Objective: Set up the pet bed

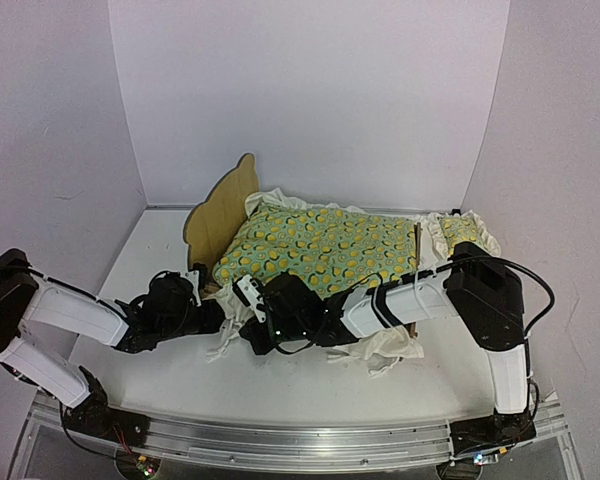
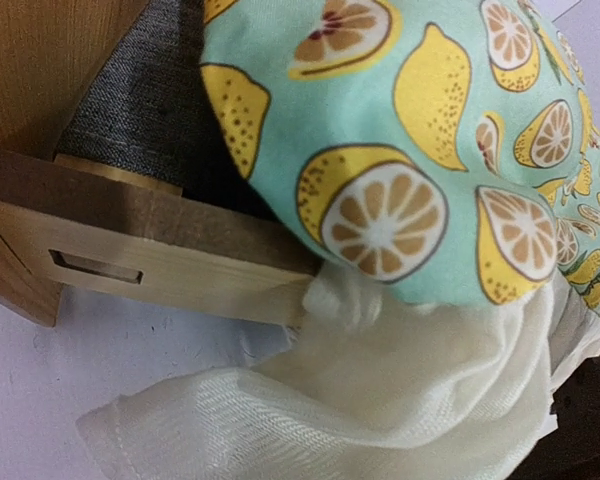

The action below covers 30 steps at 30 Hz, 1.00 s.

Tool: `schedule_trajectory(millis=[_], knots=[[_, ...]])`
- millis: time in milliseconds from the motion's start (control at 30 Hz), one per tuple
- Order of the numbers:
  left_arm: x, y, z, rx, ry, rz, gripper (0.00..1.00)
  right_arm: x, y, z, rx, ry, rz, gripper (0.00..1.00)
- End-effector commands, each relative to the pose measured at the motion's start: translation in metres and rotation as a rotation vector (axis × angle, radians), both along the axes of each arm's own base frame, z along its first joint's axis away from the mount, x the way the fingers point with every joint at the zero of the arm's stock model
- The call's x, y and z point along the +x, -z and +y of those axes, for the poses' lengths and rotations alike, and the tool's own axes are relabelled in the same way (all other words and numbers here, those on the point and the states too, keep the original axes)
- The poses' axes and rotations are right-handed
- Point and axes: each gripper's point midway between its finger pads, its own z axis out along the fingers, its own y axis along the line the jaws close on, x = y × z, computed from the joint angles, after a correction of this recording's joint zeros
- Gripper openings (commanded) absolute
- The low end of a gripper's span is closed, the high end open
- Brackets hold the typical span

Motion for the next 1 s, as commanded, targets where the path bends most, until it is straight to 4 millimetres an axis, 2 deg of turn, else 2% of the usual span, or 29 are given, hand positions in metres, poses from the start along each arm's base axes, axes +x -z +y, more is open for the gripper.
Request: schedule_trajectory(millis=[0, 200, 333, 533, 767, 900, 967], knots=[[0.021, -0.025, -0.015, -0.069, -0.017, -0.072, 0.08, 0.003, -0.05, 0.012, 0.11, -0.011, -0.06, 0.0], [0.024, -0.033, -0.014, -0.104, -0.035, -0.092, 0.13, 0.002, -0.052, 0.012, 0.112, -0.011, -0.062, 0.0], [0.029, -0.039, -0.012, -0.107, -0.042, -0.115, 0.23, 0.001, -0.05, 0.012, 0.112, -0.013, -0.058, 0.0], [0.036, -0.029, -0.015, -0.104, -0.058, -0.08, 0.26, 0.001, -0.052, 0.013, 0.116, -0.015, -0.061, 0.0], [0.047, -0.041, -0.024, -0.091, -0.033, -0.129, 0.24, 0.0, -0.049, 0.014, 0.113, -0.017, -0.054, 0.0], [0.05, -0.041, -0.022, -0.073, -0.044, -0.141, 0.17, 0.0, -0.05, 0.015, 0.119, -0.017, -0.049, 0.0], [0.05, -0.04, -0.021, -0.065, -0.043, -0.146, 0.1, 0.001, -0.047, 0.016, 0.118, -0.009, -0.039, 0.0]])
